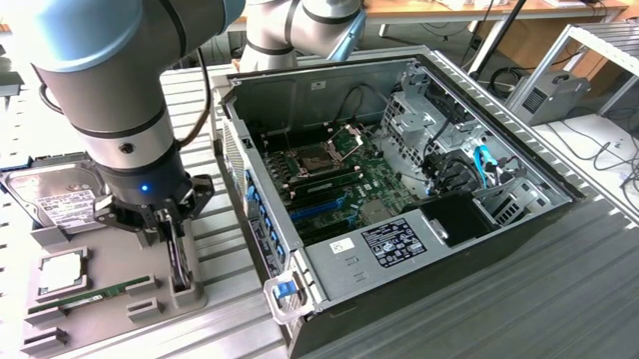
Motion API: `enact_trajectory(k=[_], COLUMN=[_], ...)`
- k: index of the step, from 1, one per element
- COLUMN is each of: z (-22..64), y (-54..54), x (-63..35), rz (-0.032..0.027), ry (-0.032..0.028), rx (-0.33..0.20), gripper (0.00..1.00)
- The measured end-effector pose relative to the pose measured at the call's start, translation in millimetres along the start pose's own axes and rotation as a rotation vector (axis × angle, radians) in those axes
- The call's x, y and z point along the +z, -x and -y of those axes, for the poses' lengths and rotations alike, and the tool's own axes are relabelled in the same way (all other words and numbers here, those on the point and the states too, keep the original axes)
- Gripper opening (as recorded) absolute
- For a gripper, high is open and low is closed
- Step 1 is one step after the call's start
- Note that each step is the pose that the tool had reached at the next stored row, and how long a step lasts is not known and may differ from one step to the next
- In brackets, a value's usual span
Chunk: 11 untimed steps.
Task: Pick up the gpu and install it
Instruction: 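Pick up the gpu and move the gpu toward the slot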
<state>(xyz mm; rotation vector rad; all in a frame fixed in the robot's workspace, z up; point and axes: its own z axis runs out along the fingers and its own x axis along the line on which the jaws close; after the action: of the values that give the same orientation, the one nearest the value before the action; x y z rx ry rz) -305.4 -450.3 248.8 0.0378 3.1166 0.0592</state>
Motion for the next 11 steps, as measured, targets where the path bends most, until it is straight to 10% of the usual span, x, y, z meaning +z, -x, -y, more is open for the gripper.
enact_trajectory(k=[11], z=[-0.9], y=[0.2], x=[-11.3], rz=[-0.0002], ry=[0.0079], rx=[0.0], gripper=[0.26])
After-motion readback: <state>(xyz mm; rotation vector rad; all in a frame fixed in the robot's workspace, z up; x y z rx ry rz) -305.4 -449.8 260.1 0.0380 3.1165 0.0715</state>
